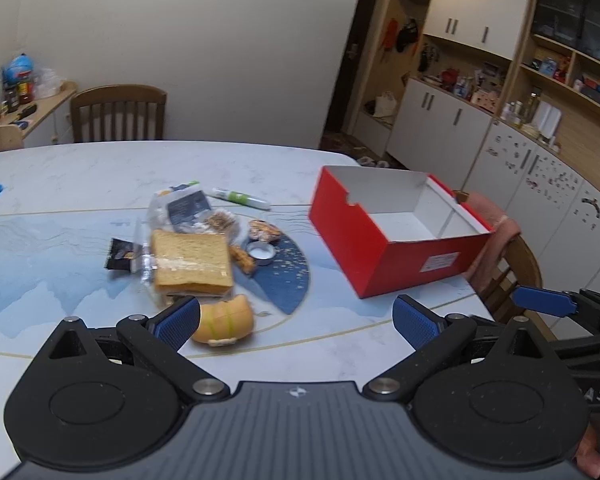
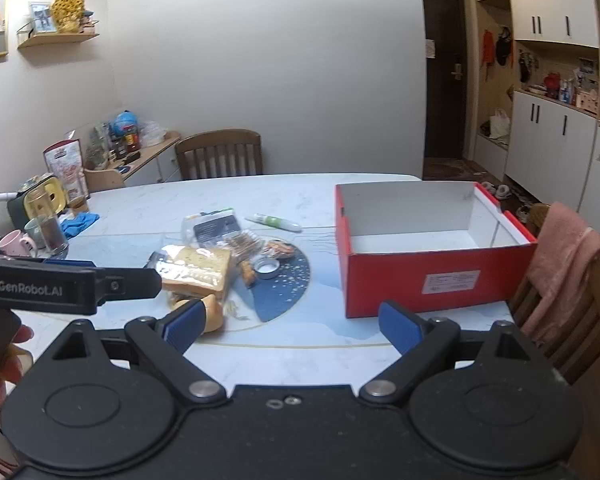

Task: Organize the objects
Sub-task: 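Reach the right gripper to the sausage toy and close on it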

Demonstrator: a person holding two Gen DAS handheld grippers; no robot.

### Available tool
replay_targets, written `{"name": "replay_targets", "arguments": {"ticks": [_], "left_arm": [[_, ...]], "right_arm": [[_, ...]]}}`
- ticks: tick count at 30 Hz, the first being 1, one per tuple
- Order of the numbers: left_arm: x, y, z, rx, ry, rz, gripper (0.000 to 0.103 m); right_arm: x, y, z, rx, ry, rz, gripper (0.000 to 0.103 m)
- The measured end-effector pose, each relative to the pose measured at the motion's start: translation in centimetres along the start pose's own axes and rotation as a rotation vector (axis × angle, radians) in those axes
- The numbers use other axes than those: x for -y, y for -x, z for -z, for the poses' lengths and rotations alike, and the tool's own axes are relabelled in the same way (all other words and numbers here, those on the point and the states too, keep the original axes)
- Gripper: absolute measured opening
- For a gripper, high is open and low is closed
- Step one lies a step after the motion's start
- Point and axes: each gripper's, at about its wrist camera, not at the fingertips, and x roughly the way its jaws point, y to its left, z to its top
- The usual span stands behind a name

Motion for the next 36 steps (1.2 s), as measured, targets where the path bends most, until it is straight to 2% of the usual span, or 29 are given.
{"name": "replay_targets", "arguments": {"ticks": [8, 16, 24, 33, 36], "left_arm": [[-4.1, -1.5, -1.0, -0.014, 0.059, -0.038, 0.103], [-7.5, -3.9, -2.4, -0.028, 0.026, -0.047, 0.103], [-10.7, -7.3, -3.0, -0.061, -0.028, -0.047, 0.103], [-12.9, -13.4, -4.3, -0.130, -0.105, -0.020, 0.103], [-13.0, -15.2, -4.8, -0.130, -0.180, -0.012, 0.103]], "right_arm": [[-1.9, -3.2, -0.5, -0.059, 0.041, -0.062, 0.093], [-4.3, -6.8, -1.1, -0.117, 0.084, -0.084, 0.093], [-7.5, -10.7, -0.8, -0.179, 0.149, -0.105, 0.093], [-10.4, -15.4, -0.2, -0.245, 0.173, -0.091, 0.093], [-10.8, -16.9, 0.0, -0.267, 0.162, -0.082, 0.093]]}}
